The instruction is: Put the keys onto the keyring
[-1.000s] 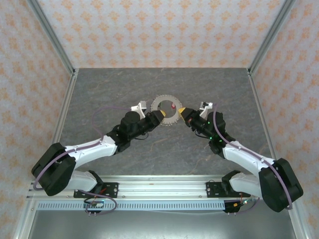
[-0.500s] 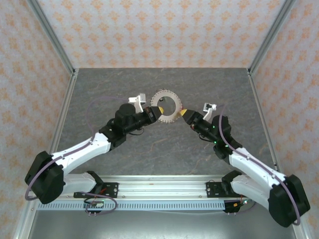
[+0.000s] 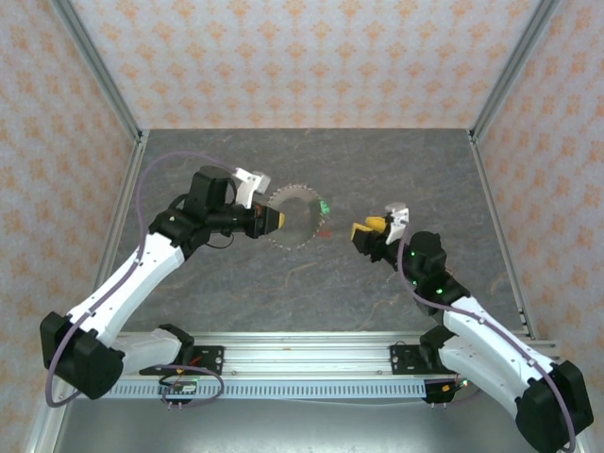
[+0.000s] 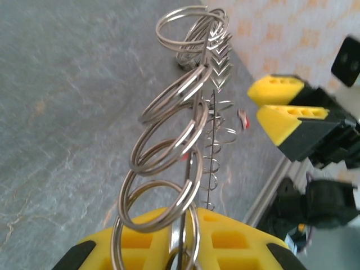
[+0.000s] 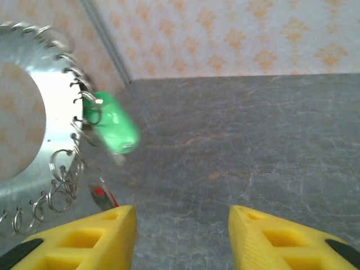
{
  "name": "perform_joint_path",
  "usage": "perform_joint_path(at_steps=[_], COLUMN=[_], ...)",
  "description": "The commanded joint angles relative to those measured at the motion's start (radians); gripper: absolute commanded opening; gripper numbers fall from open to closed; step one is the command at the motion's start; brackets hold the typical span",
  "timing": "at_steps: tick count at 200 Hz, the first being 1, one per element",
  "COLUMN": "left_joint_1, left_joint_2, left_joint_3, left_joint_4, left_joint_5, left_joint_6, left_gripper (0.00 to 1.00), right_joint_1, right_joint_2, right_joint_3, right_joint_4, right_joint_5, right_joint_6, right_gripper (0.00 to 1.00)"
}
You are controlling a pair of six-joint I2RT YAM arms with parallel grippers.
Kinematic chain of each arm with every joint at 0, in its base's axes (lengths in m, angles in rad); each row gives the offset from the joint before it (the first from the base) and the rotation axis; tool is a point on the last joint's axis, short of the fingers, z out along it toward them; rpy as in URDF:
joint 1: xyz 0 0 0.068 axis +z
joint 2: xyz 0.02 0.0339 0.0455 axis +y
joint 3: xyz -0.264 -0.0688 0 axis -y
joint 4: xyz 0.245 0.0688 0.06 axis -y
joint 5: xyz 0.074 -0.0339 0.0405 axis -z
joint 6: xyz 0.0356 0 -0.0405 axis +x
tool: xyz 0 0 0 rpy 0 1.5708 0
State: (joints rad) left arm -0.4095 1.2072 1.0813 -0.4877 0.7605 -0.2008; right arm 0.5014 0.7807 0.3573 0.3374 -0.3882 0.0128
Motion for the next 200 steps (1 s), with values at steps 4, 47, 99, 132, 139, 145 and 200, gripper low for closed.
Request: perform_joint_path(at_steps=[4, 47, 99, 132, 139, 145, 200], left_joint_1=[0.019, 0.030, 0.031, 0.031, 0.031, 0.031, 0.035], left_joint_2=[0.093, 0.212, 0.227, 0.255, 0.256, 0.255, 0.263], left_joint_3=[0.105, 0.243, 0.293, 0.324, 0.327, 0.329, 0.356], left_joint_4=[-0.225, -0.389, -0.498, -0.540, -0.545, -0.548, -0.581], left_joint_5=[0.089, 0.187, 0.220, 0.232, 0.232, 0.230, 0.223], left_joint_6=[0.183, 0.317, 0.464, 0.502, 0.510, 0.514, 0.548], left_gripper=[0.00, 0.00, 0.00, 0.00, 0.00, 0.00, 0.00], right_joint_1=[0.039, 0.104, 0.153, 0.160, 0.160, 0.160, 0.161], right_joint_2=[0.013, 0.051, 0.148, 0.199, 0.203, 0.207, 0.218], right_joint_3=[-0.017, -0.081, -0.127, -0.128, -0.133, -0.136, -0.147], right_joint_4=[0.113, 0.197, 0.347, 0.357, 0.362, 0.362, 0.348], right_joint_5=[-0.123, -0.161, -0.137, -0.168, -0.167, -0.169, -0.257], right_joint_6=[-0.305, -0.505, -0.532, -0.592, -0.603, -0.611, -0.642], right_gripper=[0.44, 0.38, 0.32, 0.29, 0.29, 0.29, 0.24])
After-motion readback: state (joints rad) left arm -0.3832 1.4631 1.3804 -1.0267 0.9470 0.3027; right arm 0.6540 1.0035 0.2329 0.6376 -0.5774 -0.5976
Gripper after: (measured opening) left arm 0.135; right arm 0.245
